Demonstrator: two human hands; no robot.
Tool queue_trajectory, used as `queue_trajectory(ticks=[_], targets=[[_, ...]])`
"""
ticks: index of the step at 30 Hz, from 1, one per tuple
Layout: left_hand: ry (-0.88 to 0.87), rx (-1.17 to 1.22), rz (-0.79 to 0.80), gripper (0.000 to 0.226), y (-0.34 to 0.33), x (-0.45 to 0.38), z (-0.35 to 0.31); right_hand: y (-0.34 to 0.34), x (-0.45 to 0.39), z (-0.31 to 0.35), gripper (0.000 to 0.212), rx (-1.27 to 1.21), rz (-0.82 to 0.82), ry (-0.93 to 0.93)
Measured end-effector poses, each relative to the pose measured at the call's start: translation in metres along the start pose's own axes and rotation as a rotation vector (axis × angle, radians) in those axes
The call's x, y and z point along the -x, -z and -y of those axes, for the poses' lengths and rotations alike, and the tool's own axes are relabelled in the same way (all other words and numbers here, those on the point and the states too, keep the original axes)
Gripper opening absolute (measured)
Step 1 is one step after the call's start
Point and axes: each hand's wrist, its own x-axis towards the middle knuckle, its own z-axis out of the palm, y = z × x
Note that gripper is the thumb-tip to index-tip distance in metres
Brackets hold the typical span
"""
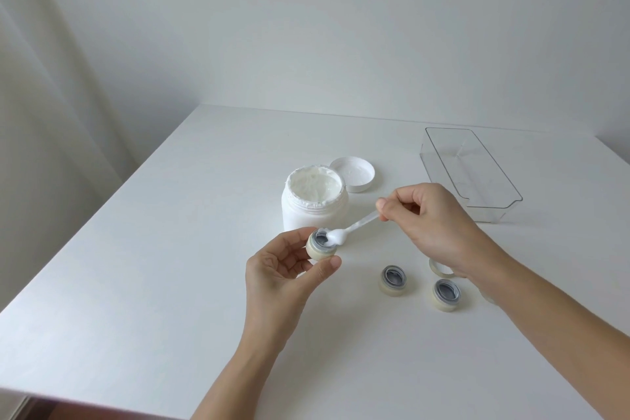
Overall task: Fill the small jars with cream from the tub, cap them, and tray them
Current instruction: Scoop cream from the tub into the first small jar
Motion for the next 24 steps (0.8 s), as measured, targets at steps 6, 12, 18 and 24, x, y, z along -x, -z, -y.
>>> queue_trajectory(ticks=[6, 12, 18, 24], targets=[[0.017, 0.006, 0.002, 0.034, 0.0, 0.0, -0.001, 0.007, 0.005, 0.0, 0.028, -0.024, -0.116, 0.089], [0.03, 0.035, 0.015, 0.032, 0.0, 0.001, -0.003, -0.009, 0.021, 0.002, 0.018, 0.169, -0.363, 0.545], [0.035, 0.064, 0.025, 0.031, 0.0, 0.001, -0.005, -0.01, 0.03, -0.009, 0.008, 0.539, -0.464, 1.054], [0.035, 0.074, 0.029, 0.032, 0.0, 0.0, -0.005, -0.003, 0.036, -0.026, 0.022, 0.593, -0.464, 1.166]])
